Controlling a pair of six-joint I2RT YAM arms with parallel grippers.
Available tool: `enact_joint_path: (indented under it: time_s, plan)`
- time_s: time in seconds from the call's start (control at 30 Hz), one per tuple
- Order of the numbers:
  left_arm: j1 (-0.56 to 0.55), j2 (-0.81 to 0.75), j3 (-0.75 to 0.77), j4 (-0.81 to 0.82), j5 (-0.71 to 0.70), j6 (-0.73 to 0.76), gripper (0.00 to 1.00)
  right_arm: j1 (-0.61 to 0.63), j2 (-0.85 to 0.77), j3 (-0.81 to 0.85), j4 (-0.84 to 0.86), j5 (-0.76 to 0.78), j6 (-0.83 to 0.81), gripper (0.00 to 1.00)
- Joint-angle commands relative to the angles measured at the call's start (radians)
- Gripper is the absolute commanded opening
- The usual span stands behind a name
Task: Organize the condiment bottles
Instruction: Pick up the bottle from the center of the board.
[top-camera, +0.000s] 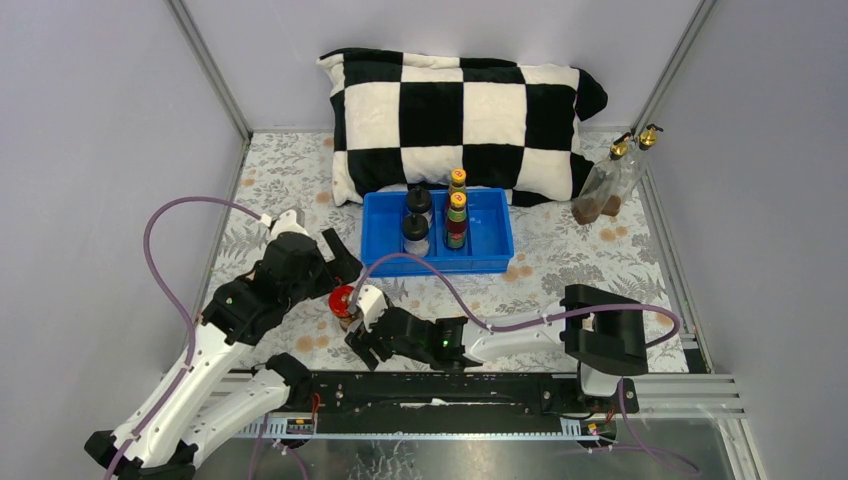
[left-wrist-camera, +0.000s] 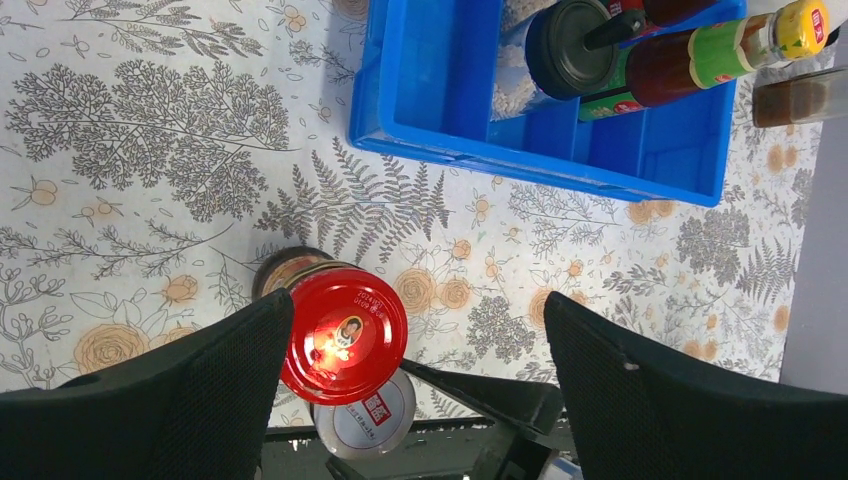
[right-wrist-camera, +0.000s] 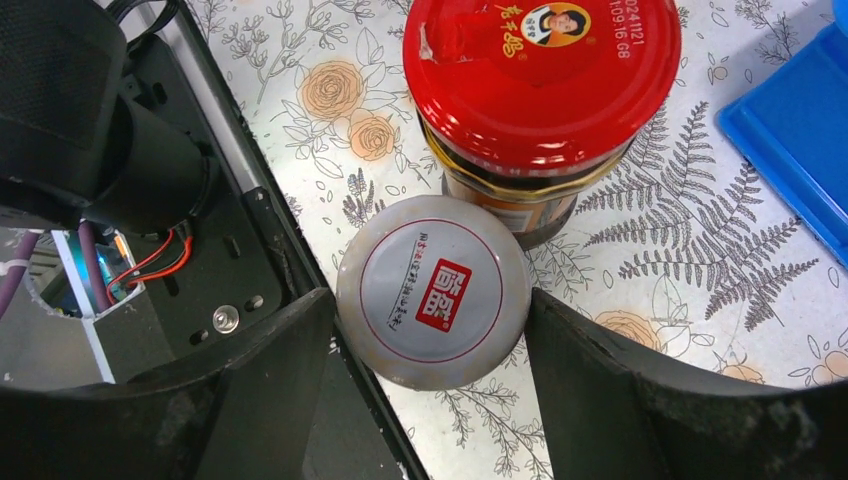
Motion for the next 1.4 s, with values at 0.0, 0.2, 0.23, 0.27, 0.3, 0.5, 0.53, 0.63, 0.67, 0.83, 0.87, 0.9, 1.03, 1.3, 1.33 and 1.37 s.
enact_joint_path:
  time_s: [0.0,0.2,0.23,0.27,0.3,0.5,0.53,0.63,0.67,0.83,0.87,0.9,1.03,1.3,1.33,1.37]
  plan:
    - [-0.007,-0.011,0.028,-0.035,-0.008,-0.052,0.99,0.012,0.03,0.063,-0.002,0.037,-0.002,0.75]
    - [-0.007,-0.004,0.016,-0.045,0.001,-0.076,0.99,0.012,0.072,0.089,-0.02,0.056,0.001,0.71]
    - [-0.007,-0.004,0.016,-0.049,-0.002,-0.08,0.99,0.012,0.083,0.098,-0.029,0.056,0.001,0.71]
    - [-0.007,-0.004,0.015,-0.055,-0.007,-0.084,0.99,0.013,0.091,0.104,-0.031,0.059,0.001,0.71]
    - [-0.007,-0.004,0.017,-0.059,-0.011,-0.086,0.99,0.013,0.1,0.109,-0.032,0.064,0.002,0.72]
    - [-0.007,-0.02,0.01,-0.07,-0.012,-0.101,0.99,0.014,0.144,0.136,-0.044,0.09,0.007,0.86]
    - [-0.006,-0.023,0.007,-0.07,-0.012,-0.101,0.99,0.013,0.149,0.137,-0.044,0.093,0.008,0.88]
    - [-0.007,-0.027,0.005,-0.07,-0.013,-0.1,0.99,0.014,0.162,0.145,-0.046,0.108,0.01,0.87]
    - [-0.007,-0.027,0.005,-0.071,-0.014,-0.1,0.99,0.014,0.167,0.148,-0.046,0.114,0.01,0.86]
    - [-0.007,-0.028,-0.001,-0.069,-0.017,-0.103,0.99,0.013,0.18,0.147,-0.036,0.152,0.01,0.71]
    - [-0.007,-0.028,-0.003,-0.069,-0.017,-0.102,0.99,0.013,0.179,0.143,-0.032,0.158,0.012,0.7]
    - [-0.007,-0.029,-0.004,-0.069,-0.017,-0.103,0.99,0.014,0.176,0.136,-0.028,0.163,0.013,0.67]
    - [-0.007,-0.029,-0.008,-0.067,-0.018,-0.104,0.99,0.013,0.154,0.103,-0.017,0.194,0.019,0.66]
    - [-0.007,-0.023,-0.021,-0.055,-0.015,-0.102,0.99,0.014,0.09,0.031,-0.033,0.261,0.032,0.65]
    - [-0.007,-0.021,-0.023,-0.055,-0.014,-0.1,0.99,0.014,0.081,0.019,-0.034,0.269,0.036,0.66]
    - [-0.007,-0.019,-0.025,-0.056,-0.012,-0.098,0.99,0.013,0.073,0.008,-0.035,0.272,0.041,0.66]
